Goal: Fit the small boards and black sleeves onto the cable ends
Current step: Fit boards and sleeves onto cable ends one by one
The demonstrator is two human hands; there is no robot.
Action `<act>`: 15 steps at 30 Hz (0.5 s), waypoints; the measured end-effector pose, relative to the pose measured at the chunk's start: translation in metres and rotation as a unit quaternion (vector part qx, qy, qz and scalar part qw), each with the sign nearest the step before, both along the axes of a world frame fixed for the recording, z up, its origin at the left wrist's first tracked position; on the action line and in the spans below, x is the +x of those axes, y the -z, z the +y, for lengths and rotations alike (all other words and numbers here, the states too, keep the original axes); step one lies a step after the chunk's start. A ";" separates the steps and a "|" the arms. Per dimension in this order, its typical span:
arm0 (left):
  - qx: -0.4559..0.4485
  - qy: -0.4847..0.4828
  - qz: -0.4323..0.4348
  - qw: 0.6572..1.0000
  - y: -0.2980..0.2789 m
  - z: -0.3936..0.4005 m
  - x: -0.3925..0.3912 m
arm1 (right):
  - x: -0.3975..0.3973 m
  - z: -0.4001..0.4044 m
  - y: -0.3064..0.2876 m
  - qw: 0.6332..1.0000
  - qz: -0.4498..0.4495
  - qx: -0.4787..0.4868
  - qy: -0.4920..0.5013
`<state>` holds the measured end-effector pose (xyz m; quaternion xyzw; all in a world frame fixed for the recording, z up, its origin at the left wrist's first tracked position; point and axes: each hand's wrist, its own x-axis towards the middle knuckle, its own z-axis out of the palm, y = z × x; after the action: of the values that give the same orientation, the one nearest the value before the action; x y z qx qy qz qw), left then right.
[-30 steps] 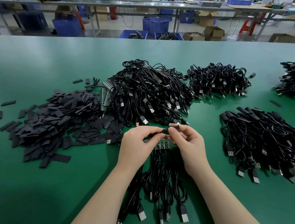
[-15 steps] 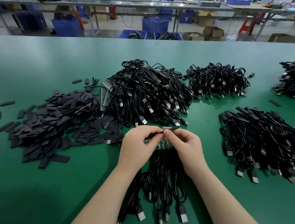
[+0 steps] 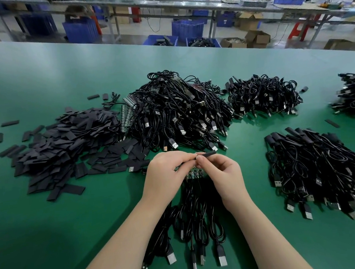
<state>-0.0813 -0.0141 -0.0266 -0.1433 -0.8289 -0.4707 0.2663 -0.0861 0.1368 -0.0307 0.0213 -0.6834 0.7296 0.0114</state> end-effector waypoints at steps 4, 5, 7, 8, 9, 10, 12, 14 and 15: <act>-0.007 0.000 0.007 1.000 -0.001 0.002 0.001 | 0.001 -0.002 -0.002 0.999 0.001 -0.038 -0.005; -0.013 0.000 0.008 1.000 -0.001 0.002 0.001 | 0.002 -0.002 -0.002 0.999 0.002 -0.048 -0.006; -0.030 -0.005 0.010 0.999 -0.002 0.001 0.000 | 0.002 -0.001 -0.003 0.999 0.005 -0.050 -0.015; -0.038 -0.008 0.010 0.999 -0.002 0.001 0.000 | 0.002 0.000 -0.004 0.999 0.006 -0.042 -0.022; -0.043 -0.010 0.008 0.999 -0.002 0.000 -0.001 | 0.002 0.001 -0.004 0.999 0.006 -0.031 -0.028; -0.046 -0.013 0.007 0.999 -0.002 -0.001 -0.001 | 0.002 0.001 -0.004 0.999 0.005 -0.023 -0.030; -0.040 -0.016 -0.001 0.999 -0.002 -0.002 -0.001 | 0.001 0.002 -0.003 0.999 0.004 -0.025 -0.021; -0.035 -0.013 -0.011 0.999 -0.001 -0.003 -0.001 | 0.001 0.002 -0.002 0.999 0.002 -0.038 -0.010; -0.036 -0.012 -0.012 0.999 -0.001 -0.003 -0.001 | 0.001 0.002 -0.002 0.999 0.002 -0.039 -0.008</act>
<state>-0.0825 -0.0172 -0.0253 -0.1366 -0.8502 -0.4389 0.2566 -0.0851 0.1385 -0.0286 0.0279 -0.6544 0.7556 0.0081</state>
